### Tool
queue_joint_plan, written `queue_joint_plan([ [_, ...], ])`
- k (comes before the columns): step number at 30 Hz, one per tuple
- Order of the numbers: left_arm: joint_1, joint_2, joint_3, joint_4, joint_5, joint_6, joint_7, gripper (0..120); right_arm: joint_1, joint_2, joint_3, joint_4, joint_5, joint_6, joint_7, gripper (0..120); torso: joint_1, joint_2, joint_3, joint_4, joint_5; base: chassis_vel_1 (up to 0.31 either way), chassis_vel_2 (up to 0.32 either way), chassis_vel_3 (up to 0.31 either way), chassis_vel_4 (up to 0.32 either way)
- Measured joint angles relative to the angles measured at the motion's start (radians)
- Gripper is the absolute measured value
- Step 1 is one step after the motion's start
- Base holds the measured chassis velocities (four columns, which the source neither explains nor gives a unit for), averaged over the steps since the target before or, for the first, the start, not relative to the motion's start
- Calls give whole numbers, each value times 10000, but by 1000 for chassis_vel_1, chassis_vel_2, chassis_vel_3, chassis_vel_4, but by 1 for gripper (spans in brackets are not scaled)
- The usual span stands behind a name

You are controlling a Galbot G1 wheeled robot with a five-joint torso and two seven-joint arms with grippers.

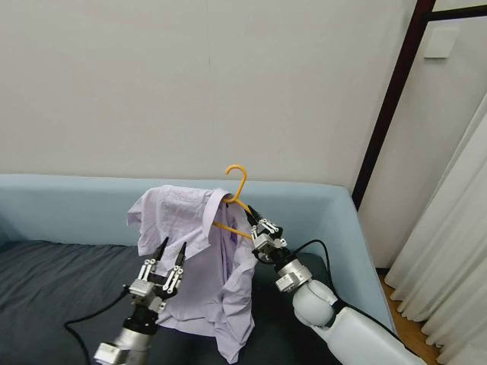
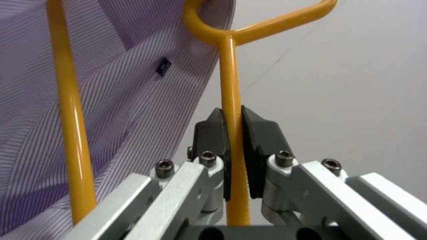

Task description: Pick up the clothes from the sofa and hang them on the clothes hanger.

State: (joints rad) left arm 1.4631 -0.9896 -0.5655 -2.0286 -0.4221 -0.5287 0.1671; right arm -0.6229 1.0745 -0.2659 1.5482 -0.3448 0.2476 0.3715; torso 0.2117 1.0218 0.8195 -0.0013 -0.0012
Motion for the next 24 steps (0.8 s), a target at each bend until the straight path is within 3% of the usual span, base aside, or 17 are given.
queue_joint_plan([
  [2, -194, 1145, -564, -22, -976, 174, 355, 77, 6, 96, 35, -168, -275, 97, -50, 5, 0, 0, 0, 1, 6, 0, 0, 0, 0],
  [3, -194, 1145, -564, -22, -976, 174, 355, 77, 6, 96, 35, -168, -275, 97, -50, 5, 0, 0, 0, 1, 6, 0, 0, 0, 0],
  [5, -489, 1913, -749, 102, -1760, 322, 642, 85, 9, 195, 39, -309, -459, 199, -96, 5, 0, 0, 0, 0, 8, 0, 0, 0, 0],
  [8, -1207, 3514, -670, 743, -3623, 782, 2049, 98, 53, 431, -36, -717, -842, 412, -130, 5, 1, 0, 2, 1, 5, 0, 0, 0, 0],
  [9, -1207, 3514, -670, 743, -3623, 782, 2049, 98, 53, 431, -36, -717, -842, 412, -130, 5, 1, 0, 2, 1, 5, 0, 0, 0, 0],
  [13, -2547, 4777, 8, 2031, -4712, 1416, 3904, 100, 114, 530, -134, -993, -1292, 593, -185, 5, 1, 0, 2, -2, -1, 0, 0, 0, 0],
  [15, -2967, 5084, 183, 2425, -4914, 1619, 4421, 100, 179, 573, -196, -1080, -1340, 621, -200, 5, 1, 0, 2, -3, 1, 0, 0, 0, 0],
  [19, -5790, 5795, 2205, 4217, -5155, 2277, 6293, 100, 353, 753, -274, -1228, -1399, 634, -215, 5, 2, 0, 2, 6, 1, 0, 0, 0, 0],
  [20, -5790, 5795, 2205, 4217, -5155, 2277, 6293, 100, 353, 753, -274, -1228, -1399, 634, -215, 5, 2, 0, 2, 6, 1, 0, 0, 0, 0],
  [21, -6817, 5775, 3113, 4682, -5145, 2456, 6761, 100, 377, 788, -272, -1229, -1423, 633, -216, 5, 0, 0, 2, 8, 13, 0, 0, 0, 0],
  [23, -8531, 5526, 4604, 5441, -5077, 2646, 7429, 100, 394, 818, -269, -1232, -1481, 631, -220, 5, 1, -1, 2, -1, -4, 0, 0, 0, 0],
  [24, -8531, 5526, 4604, 5441, -5077, 2646, 7429, 100, 394, 818, -269, -1232, -1481, 631, -220, 5, 1, -1, 2, -1, -4, 0, 0, 0, 0],
])
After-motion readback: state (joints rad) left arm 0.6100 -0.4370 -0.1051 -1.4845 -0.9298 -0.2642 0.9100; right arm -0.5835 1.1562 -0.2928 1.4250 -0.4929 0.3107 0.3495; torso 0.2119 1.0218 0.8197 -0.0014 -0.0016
